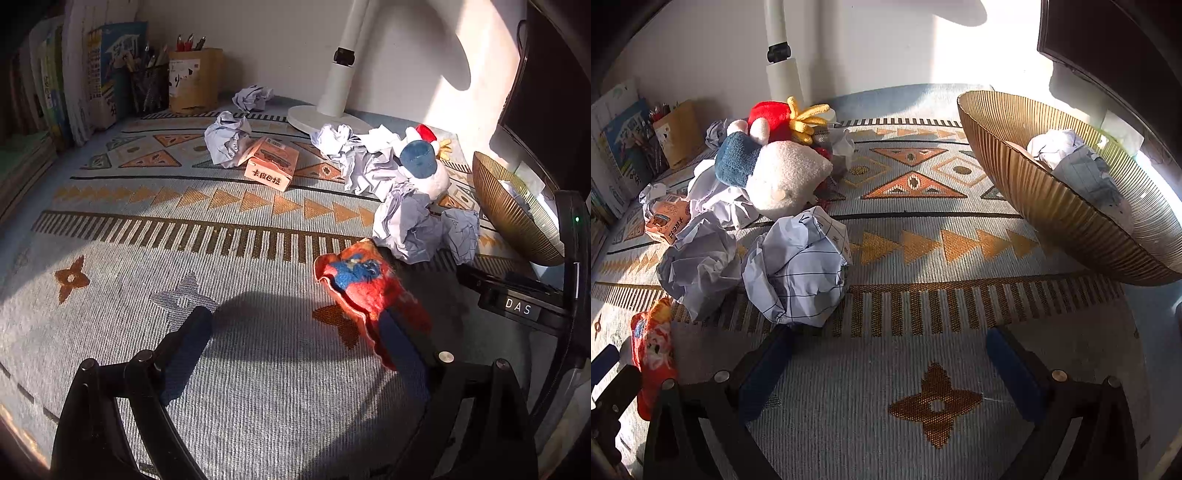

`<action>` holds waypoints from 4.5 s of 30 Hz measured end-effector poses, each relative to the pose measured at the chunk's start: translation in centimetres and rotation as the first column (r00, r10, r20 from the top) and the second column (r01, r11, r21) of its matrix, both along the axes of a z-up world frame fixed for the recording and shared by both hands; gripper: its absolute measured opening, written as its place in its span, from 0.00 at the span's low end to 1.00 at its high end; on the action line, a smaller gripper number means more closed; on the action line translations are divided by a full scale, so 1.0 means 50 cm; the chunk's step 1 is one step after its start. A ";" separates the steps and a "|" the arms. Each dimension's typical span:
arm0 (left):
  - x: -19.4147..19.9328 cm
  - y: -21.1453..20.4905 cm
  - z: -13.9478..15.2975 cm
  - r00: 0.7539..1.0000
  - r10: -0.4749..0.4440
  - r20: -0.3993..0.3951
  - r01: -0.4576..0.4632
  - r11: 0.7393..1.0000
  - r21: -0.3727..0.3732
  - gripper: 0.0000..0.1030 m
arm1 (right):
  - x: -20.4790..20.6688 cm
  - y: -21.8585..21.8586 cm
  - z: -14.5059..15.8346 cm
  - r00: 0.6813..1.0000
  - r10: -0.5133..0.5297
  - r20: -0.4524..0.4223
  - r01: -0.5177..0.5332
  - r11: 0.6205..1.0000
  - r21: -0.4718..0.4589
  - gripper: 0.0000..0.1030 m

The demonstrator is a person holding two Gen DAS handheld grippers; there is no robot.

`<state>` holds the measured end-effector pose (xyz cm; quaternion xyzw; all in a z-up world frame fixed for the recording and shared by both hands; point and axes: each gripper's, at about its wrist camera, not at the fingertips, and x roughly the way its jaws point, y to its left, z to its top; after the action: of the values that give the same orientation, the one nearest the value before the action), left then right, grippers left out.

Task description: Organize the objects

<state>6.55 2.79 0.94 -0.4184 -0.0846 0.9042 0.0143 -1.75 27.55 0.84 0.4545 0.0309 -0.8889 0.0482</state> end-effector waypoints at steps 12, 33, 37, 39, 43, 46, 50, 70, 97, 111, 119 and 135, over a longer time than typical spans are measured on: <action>-0.002 0.024 0.000 0.999 -0.053 0.006 0.053 0.997 -0.055 0.89 | -0.001 0.000 0.001 1.000 0.000 0.000 0.000 1.000 0.000 1.00; -0.013 0.044 0.007 0.996 -0.084 0.000 0.084 0.994 -0.072 0.89 | -0.001 0.000 0.003 1.000 0.000 0.000 0.000 1.000 0.000 1.00; -0.016 0.050 0.008 0.996 -0.089 0.007 0.090 0.992 -0.086 0.89 | -0.001 0.000 0.003 1.000 0.000 0.000 0.000 1.000 0.000 1.00; -0.015 0.052 0.010 0.997 -0.077 0.000 0.077 0.992 -0.098 0.89 | -0.001 0.000 0.003 1.000 0.000 0.000 0.000 1.000 0.000 1.00; -0.020 0.054 0.012 0.996 -0.084 0.005 0.084 0.991 -0.099 0.89 | -0.001 0.000 0.003 1.000 0.000 0.000 0.000 1.000 0.000 1.00; -0.023 0.053 0.012 0.996 -0.087 0.010 0.087 0.992 -0.089 0.89 | -0.001 0.000 0.003 1.000 0.000 0.000 0.000 1.000 0.000 1.00; -0.026 0.055 0.015 0.996 -0.083 0.012 0.084 0.992 -0.096 0.89 | -0.001 0.000 0.003 1.000 0.000 0.000 0.000 1.000 0.000 1.00; -0.010 -0.007 0.002 0.999 -0.039 -0.005 0.039 0.999 0.014 0.90 | -0.002 -0.001 0.004 1.000 0.001 0.000 -0.001 1.000 0.000 1.00; -0.022 0.092 0.035 0.998 -0.056 0.001 0.056 0.998 -0.004 0.90 | 0.027 0.011 0.077 0.987 0.159 -0.033 -0.161 0.984 -0.071 0.97; -0.053 0.101 0.003 0.997 -0.024 0.069 0.026 0.999 -0.026 0.88 | -0.031 -0.049 0.048 0.975 0.222 -0.031 -0.224 0.970 -0.095 0.69; -0.049 0.125 0.007 0.995 -0.079 0.055 0.083 0.994 -0.072 0.52 | -0.007 -0.040 0.066 0.971 0.220 -0.098 -0.231 0.966 -0.116 0.51; 0.043 0.161 0.007 0.958 -0.288 -0.015 0.288 0.958 0.003 0.38 | 0.193 0.028 0.046 0.979 0.194 -0.056 -0.199 0.975 -0.100 0.51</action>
<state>8.68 10.85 1.27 -0.4197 -0.0248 0.8953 0.1472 7.91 28.93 3.15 0.4256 0.0299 -0.8903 0.1592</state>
